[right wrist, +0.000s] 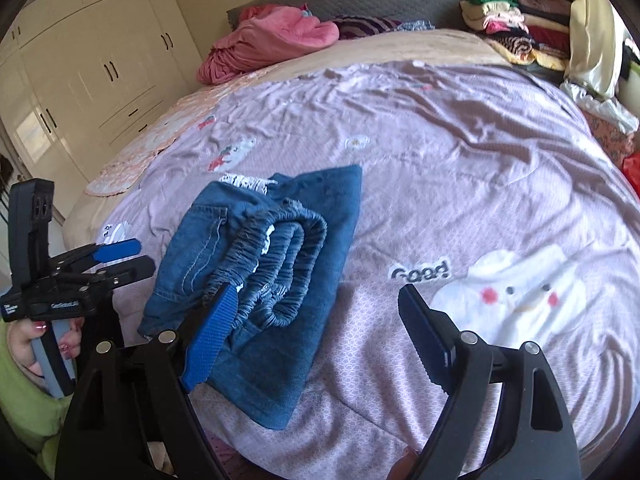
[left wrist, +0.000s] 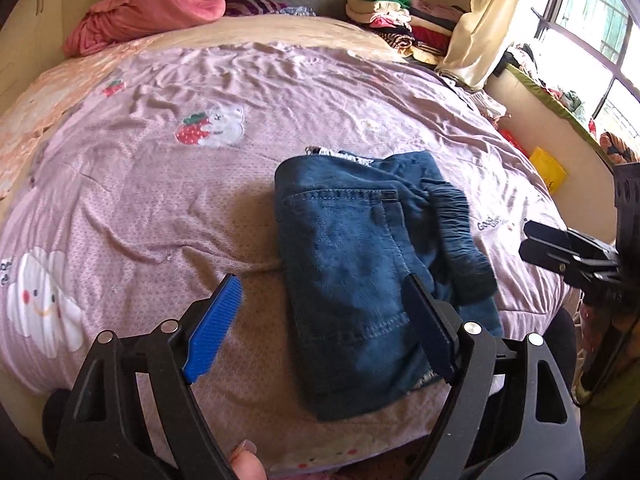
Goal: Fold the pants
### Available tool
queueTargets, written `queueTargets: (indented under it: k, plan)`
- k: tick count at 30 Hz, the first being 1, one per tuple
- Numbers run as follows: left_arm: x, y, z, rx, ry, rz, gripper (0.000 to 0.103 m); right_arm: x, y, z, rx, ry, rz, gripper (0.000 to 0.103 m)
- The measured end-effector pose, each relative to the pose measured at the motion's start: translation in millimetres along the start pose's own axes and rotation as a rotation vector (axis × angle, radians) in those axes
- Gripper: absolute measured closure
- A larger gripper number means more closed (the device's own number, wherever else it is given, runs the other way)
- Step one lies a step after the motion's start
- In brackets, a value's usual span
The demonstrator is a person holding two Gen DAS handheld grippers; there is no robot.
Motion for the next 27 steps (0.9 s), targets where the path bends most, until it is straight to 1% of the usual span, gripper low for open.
queueTargets:
  k: [7, 9, 12, 14, 19, 22, 23, 24, 27]
  plan:
    - [1, 28, 1, -0.040, -0.007, 0.001, 0.028, 9, 29, 5, -0.042, 0.009, 0.023, 0.023]
    - [2, 35, 1, -0.046, -0.003, -0.002, 0.028, 16, 38, 6, -0.055, 0.026, 0.040, 0.029]
    - [3, 42, 3, -0.054, -0.008, -0.012, 0.028, 21, 49, 10, -0.062, 0.048, 0.088, 0.035]
    - [3, 45, 5, -0.055, -0.012, -0.023, 0.028, 23, 55, 12, -0.073, 0.056, 0.113, 0.037]
    - [8, 54, 7, -0.064, -0.007, -0.037, 0.029, 25, 71, 15, -0.097, 0.077, 0.182, 0.038]
    - [12, 57, 8, -0.066, 0.000, -0.050, 0.036, 25, 77, 14, -0.097, 0.090, 0.211, 0.039]
    - [13, 57, 8, -0.069, -0.001, -0.055, 0.041, 24, 78, 13, -0.093, 0.086, 0.221, 0.043]
    - [15, 56, 9, -0.074, -0.006, -0.073, 0.047, 23, 77, 13, -0.091, 0.083, 0.227, 0.048]
    - [21, 56, 11, -0.078, -0.002, -0.076, 0.055, 18, 77, 12, -0.082, 0.070, 0.228, 0.056]
Point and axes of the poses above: each gripper's, at about its wrist camera, not at the fingertips, and y roughly the way its jaws point, x to its right, z to its top, the point moved 5 cm from there along y, roughly the way its jaws point, and after that the axes turned 14 degrees about z, right-handed, at the moved point
